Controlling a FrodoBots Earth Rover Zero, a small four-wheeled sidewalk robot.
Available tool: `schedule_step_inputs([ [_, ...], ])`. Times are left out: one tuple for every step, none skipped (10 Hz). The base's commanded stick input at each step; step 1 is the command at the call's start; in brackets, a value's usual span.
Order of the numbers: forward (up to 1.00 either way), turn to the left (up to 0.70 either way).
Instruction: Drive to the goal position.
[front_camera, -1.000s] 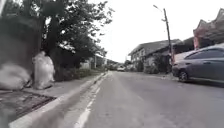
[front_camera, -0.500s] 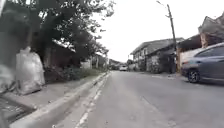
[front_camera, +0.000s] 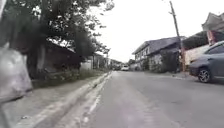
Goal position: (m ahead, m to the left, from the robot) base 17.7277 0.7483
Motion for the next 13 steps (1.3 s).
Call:
schedule_step_inputs([
  [1.0, 0.0],
  [1.0, 0.0],
  [1.0, -0.27],
  [1.0, -0.39],
  [1.0, -0.4],
  [1.0, -0.34],
  [1.0, -0.11],
  [1.0, 0.0],
  [1.0, 0.0],
  [1.0, 0.0],
  [1.0, 0.0],
  [1.0, 0.0],
  [1.0, 0.0],
])
